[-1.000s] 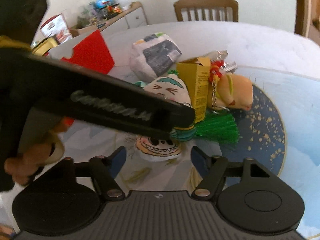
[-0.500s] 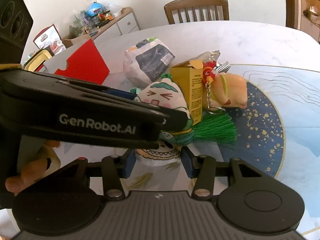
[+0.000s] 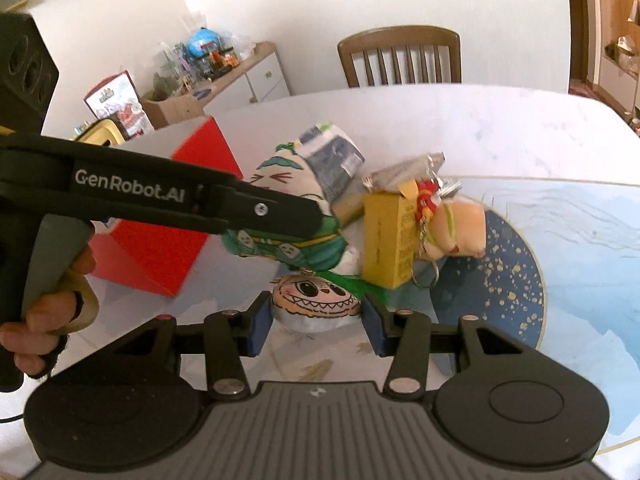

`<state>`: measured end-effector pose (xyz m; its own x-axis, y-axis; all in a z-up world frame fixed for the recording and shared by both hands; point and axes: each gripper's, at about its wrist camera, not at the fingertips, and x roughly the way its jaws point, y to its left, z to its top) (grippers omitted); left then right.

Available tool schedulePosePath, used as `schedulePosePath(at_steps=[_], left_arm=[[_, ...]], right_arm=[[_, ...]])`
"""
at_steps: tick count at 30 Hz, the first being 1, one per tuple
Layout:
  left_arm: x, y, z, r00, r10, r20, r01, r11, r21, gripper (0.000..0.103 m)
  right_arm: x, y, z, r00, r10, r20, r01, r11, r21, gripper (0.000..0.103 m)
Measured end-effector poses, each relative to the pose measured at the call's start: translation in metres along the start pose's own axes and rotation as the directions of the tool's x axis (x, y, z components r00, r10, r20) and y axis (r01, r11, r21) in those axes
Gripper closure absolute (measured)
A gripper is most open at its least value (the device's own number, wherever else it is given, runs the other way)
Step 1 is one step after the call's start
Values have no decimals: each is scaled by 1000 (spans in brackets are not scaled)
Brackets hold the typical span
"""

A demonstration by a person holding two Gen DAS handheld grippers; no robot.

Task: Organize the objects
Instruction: 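Carry the dumpling plush with the left tool while the right tool carries the face plush to the box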

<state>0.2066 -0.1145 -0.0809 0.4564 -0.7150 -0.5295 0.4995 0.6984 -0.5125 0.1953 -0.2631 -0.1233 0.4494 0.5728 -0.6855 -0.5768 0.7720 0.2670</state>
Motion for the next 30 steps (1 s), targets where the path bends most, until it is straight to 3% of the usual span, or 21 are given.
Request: schedulePosePath(at_steps=[13,30], left_arm=[[-61,35,7,998,56,21,-55,997,-53,43],[-131,94,14,991,123,53,-119,990,-71,43]], right_arm=[[-37,47,29,998,12,54,-9,998,-55,56],[-26,119,67,995,49,89,-35,988,-152,56]])
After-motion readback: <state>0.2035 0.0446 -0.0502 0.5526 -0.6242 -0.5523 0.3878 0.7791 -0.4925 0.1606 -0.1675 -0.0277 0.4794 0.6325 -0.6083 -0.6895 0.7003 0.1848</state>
